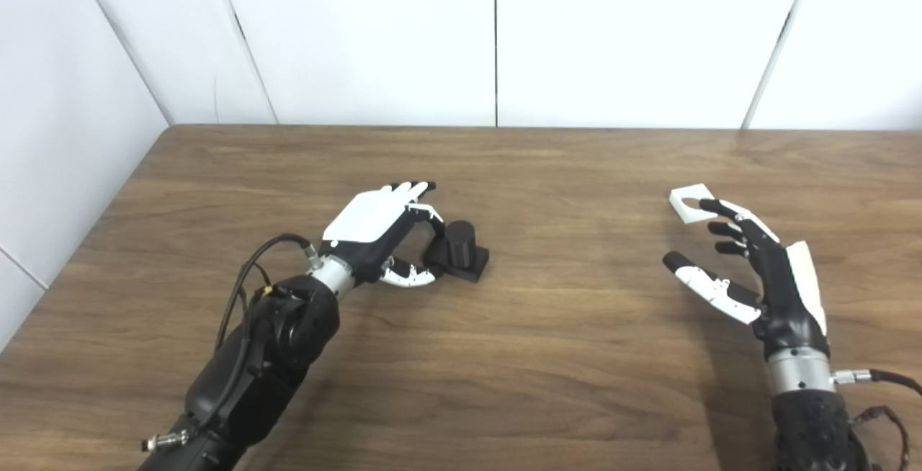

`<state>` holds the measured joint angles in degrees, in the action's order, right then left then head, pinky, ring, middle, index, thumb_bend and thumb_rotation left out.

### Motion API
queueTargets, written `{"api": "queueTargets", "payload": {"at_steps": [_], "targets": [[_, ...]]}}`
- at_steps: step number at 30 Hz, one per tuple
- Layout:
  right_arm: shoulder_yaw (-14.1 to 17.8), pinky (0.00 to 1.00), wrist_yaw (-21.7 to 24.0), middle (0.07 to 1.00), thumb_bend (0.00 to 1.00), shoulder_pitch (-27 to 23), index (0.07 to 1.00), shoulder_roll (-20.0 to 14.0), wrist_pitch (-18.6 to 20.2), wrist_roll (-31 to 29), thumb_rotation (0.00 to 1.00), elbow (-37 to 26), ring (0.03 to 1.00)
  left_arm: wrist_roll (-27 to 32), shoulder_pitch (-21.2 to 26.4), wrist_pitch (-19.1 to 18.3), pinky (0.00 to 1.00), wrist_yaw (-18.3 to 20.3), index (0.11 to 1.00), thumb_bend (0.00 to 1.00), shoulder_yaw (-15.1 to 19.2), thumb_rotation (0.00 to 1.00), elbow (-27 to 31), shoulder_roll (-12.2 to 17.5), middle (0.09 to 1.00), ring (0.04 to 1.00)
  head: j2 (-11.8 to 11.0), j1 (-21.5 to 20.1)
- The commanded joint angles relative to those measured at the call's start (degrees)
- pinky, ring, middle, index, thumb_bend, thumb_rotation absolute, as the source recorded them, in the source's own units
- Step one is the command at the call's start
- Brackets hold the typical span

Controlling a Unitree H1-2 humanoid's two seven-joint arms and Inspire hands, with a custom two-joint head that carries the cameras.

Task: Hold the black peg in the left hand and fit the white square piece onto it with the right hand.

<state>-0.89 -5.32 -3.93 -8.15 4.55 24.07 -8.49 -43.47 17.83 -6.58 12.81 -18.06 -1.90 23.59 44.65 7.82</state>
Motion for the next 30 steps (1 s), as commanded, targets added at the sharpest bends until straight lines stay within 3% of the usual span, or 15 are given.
{"api": "queueTargets", "payload": {"at_steps": [1, 13, 16, 18, 23, 27, 30], "targets": [[0.4, 0.73, -0.5, 0.857, 0.73, -1.5, 0.793, 0.0, -0.4, 0.0, 0.48, -2.4, 0.795, -2.2, 1.4, -0.7, 1.00, -0.3, 0.645, 0.65, 0.2, 0.15, -1.3, 1.8, 0.993, 1.000, 0.0, 0.1], [0.4, 0.72, -0.6, 0.852, 0.73, -1.4, 0.788, 0.1, -0.6, 0.0, 0.48, -2.5, 0.789, -1.4, 0.2, 0.0, 1.00, -1.7, 0.637, 0.68, 0.2, 0.15, -2.4, 1.2, 0.989, 1.000, 0.1, -0.7], [0.3, 0.72, -0.7, 0.849, 0.73, -1.5, 0.785, 0.2, -0.6, 0.2, 0.47, -2.4, 0.789, -1.0, -0.1, 0.3, 1.00, -2.1, 0.637, 0.69, 0.2, 0.15, -2.7, 1.3, 0.989, 1.000, -0.1, -3.2], [0.0, 0.71, -0.7, 0.850, 0.73, -2.0, 0.784, -0.2, -0.7, 1.1, 0.46, -2.3, 0.792, -0.8, -0.4, 0.4, 1.00, -2.4, 0.641, 0.69, 0.4, 0.15, -2.7, 1.5, 0.991, 1.000, -0.9, -8.5], [-0.7, 0.71, -0.5, 0.854, 0.70, -3.9, 0.786, -1.8, 0.4, 5.5, 0.40, -2.6, 0.805, 0.3, -1.4, 0.0, 1.00, -1.6, 0.652, 0.70, 1.1, 0.13, -1.8, 2.5, 0.993, 1.000, -2.3, -15.1], [-1.0, 0.74, 1.2, 0.876, 0.68, -6.2, 0.804, -5.2, 1.3, 8.5, 0.40, -2.3, 0.843, 0.9, -1.8, 1.3, 1.00, -2.5, 0.652, 0.71, 1.3, 0.11, -2.6, 2.7, 0.989, 1.000, -2.9, -16.7], [-0.8, 0.70, 3.8, 0.894, 0.70, -8.9, 0.803, -8.8, 2.9, 10.2, 0.39, -2.7, 0.842, 1.3, -2.0, 2.1, 1.00, -3.1, 0.649, 0.71, 1.5, 0.11, -3.2, 2.5, 0.991, 1.000, -3.0, -17.0]]}}
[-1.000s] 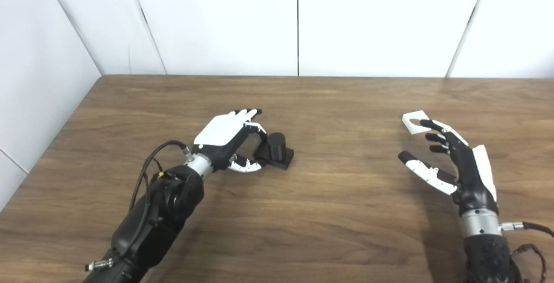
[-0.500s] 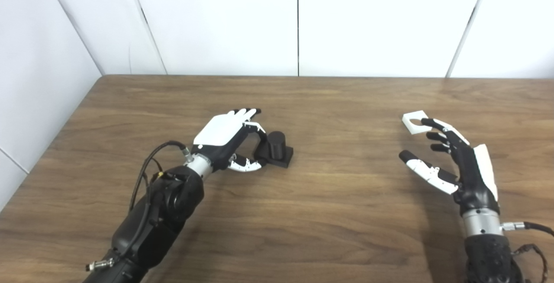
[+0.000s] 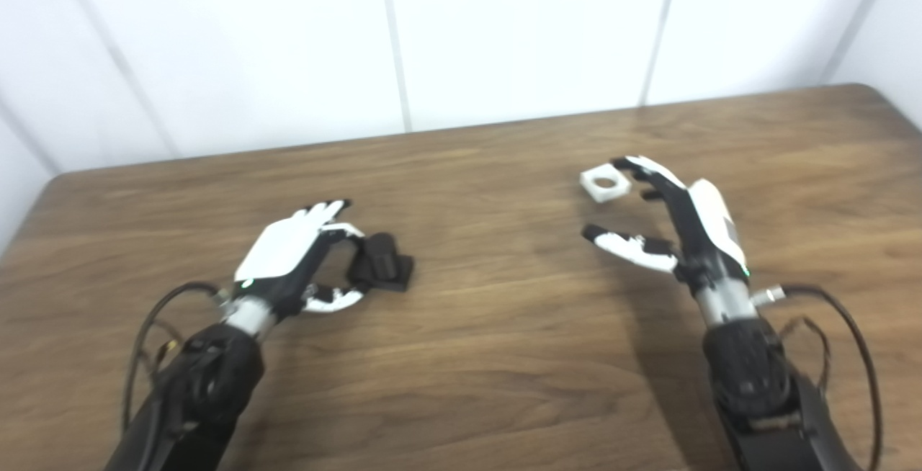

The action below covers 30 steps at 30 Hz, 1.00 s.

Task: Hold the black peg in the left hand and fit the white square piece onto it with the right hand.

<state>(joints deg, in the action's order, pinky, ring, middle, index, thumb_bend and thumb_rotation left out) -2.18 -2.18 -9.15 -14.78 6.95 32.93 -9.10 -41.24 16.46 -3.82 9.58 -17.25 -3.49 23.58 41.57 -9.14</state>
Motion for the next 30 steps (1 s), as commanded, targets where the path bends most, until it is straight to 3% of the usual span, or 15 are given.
{"api": "queueTargets", "payload": {"at_steps": [1, 7, 11, 15, 19, 26, 30], "targets": [[0.6, 0.70, 2.0, 0.896, 0.70, -5.3, 0.797, -4.3, 0.6, 1.8, 0.37, -1.8, 0.845, -0.8, -0.6, -0.4, 1.00, 0.0, 0.649, 0.71, 0.8, 0.12, -2.0, 2.5, 0.991, 1.000, -0.3, -0.6], [-1.4, 0.76, 11.9, 0.921, 0.72, -14.7, 0.798, -15.7, 0.9, 3.0, 0.31, 1.9, 0.902, -0.7, -0.4, 0.3, 1.00, -0.7, 0.653, 0.70, 0.6, 0.16, -3.2, 2.4, 0.992, 1.000, -0.7, -0.7], [-3.4, 0.71, 14.9, 0.916, 0.75, -20.0, 0.781, -19.4, -0.5, 3.3, 0.29, 6.3, 0.873, -0.7, -0.6, 0.2, 1.00, -0.6, 0.654, 0.70, 0.6, 0.16, -3.0, 2.4, 0.992, 1.000, -0.9, -0.6], [-6.8, 0.68, 17.4, 0.893, 0.79, -24.8, 0.763, -21.6, -1.6, 5.0, 0.25, 11.0, 0.860, -0.8, -0.8, 0.2, 1.00, -0.8, 0.653, 0.70, 0.7, 0.15, -2.9, 2.4, 0.991, 1.000, -0.9, -0.2], [-11.1, 0.73, 20.5, 0.905, 0.77, -29.8, 0.781, -23.4, -4.2, 7.3, 0.27, 16.6, 0.886, -0.7, -1.1, 0.1, 1.00, -0.8, 0.655, 0.70, 0.8, 0.14, -2.9, 2.2, 0.993, 1.000, -1.1, 0.2], [-17.4, 0.78, 25.0, 0.924, 0.76, -35.9, 0.793, -24.0, -7.5, 11.1, 0.21, 23.5, 0.897, -1.0, -1.3, -0.3, 1.00, -0.6, 0.656, 0.70, 0.8, 0.14, -2.7, 2.1, 0.991, 1.000, -1.1, 0.4], [-19.2, 0.83, 27.4, 0.941, 0.75, -37.8, 0.804, -23.6, -7.6, 11.7, 0.17, 25.4, 0.920, -0.9, -1.3, -0.3, 1.00, -0.8, 0.656, 0.70, 0.9, 0.13, -2.7, 1.8, 0.992, 1.000, -1.1, 0.8]]}}
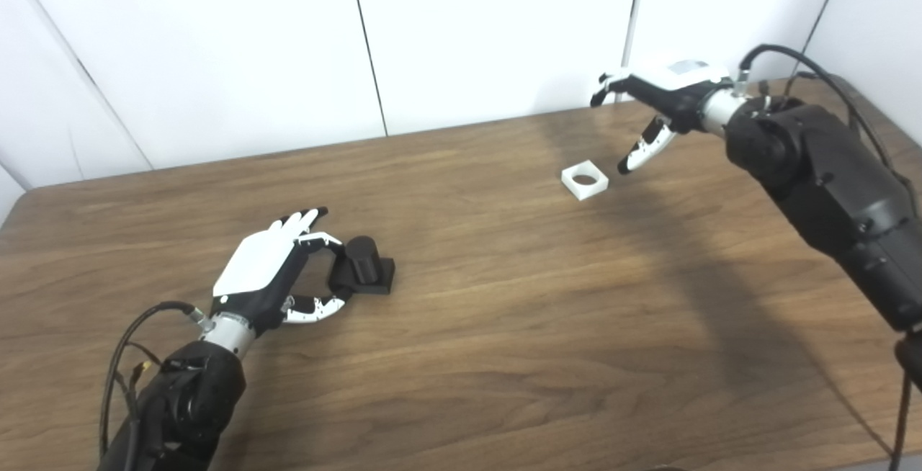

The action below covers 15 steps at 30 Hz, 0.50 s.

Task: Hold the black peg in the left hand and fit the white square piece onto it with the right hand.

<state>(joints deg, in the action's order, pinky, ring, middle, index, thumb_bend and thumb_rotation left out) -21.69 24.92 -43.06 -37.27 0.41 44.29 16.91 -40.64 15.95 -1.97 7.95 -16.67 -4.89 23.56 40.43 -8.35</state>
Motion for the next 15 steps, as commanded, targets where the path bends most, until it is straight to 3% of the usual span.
{"api": "queueTargets", "payload": {"at_steps": [1, 8, 15], "targets": [[0.1, 0.83, 0.8, 0.943, 0.75, -4.3, 0.804, -1.0, -1.2, 0.4, 0.16, -0.2, 0.923, -1.8, -0.8, -2.2, 1.00, 0.7, 0.656, 0.70, 0.2, 0.13, -1.4, 1.8, 0.992, 1.000, 0.1, 0.3], [-0.8, 0.89, 5.6, 0.956, 0.73, -4.7, 0.820, 0.2, 0.0, -0.3, 0.13, -0.7, 0.964, -2.1, -0.9, -2.0, 1.00, 0.1, 0.650, 0.69, 0.1, 0.16, -1.8, 1.7, 0.989, 1.000, 0.0, 0.8], [-2.1, 0.89, 9.1, 0.978, 0.73, -4.2, 0.844, 1.1, -0.8, -0.7, 0.15, 0.2, 0.974, -2.0, -1.2, -2.0, 1.00, -0.1, 0.654, 0.70, 0.2, 0.16, -1.8, 1.9, 0.989, 1.000, 0.0, 0.5]]}}
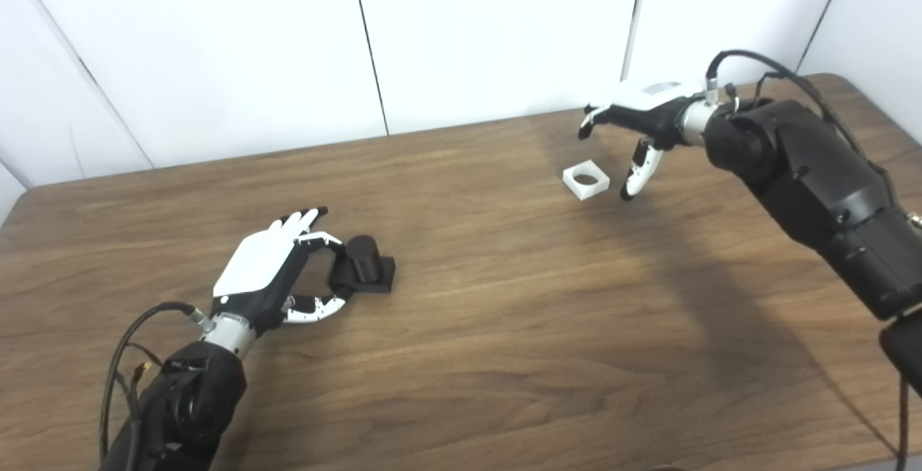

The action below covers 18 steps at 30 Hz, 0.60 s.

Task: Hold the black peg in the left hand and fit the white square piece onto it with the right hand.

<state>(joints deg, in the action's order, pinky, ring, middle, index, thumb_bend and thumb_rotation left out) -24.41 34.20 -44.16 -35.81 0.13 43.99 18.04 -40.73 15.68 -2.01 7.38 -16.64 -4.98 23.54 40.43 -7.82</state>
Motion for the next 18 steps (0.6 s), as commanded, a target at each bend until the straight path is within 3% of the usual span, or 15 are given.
{"api": "queueTargets", "payload": {"at_steps": [1, 18], "targets": [[0.6, 0.89, 0.0, 0.976, 0.74, -3.0, 0.840, -0.3, -0.6, -0.5, 0.15, -0.9, 0.972, -1.8, -1.0, -1.9, 1.00, 0.5, 0.654, 0.70, 0.2, 0.16, -1.7, 1.9, 0.989, 1.000, 0.1, 0.0], [-0.7, 0.99, -2.2, 0.983, 0.74, -1.5, 0.841, 1.7, -0.8, 1.4, 0.20, 2.2, 0.999, -2.2, -1.3, -1.8, 1.00, 0.0, 0.649, 0.71, 0.0, 0.17, -1.6, 1.8, 0.989, 1.000, 0.3, 0.7]]}}
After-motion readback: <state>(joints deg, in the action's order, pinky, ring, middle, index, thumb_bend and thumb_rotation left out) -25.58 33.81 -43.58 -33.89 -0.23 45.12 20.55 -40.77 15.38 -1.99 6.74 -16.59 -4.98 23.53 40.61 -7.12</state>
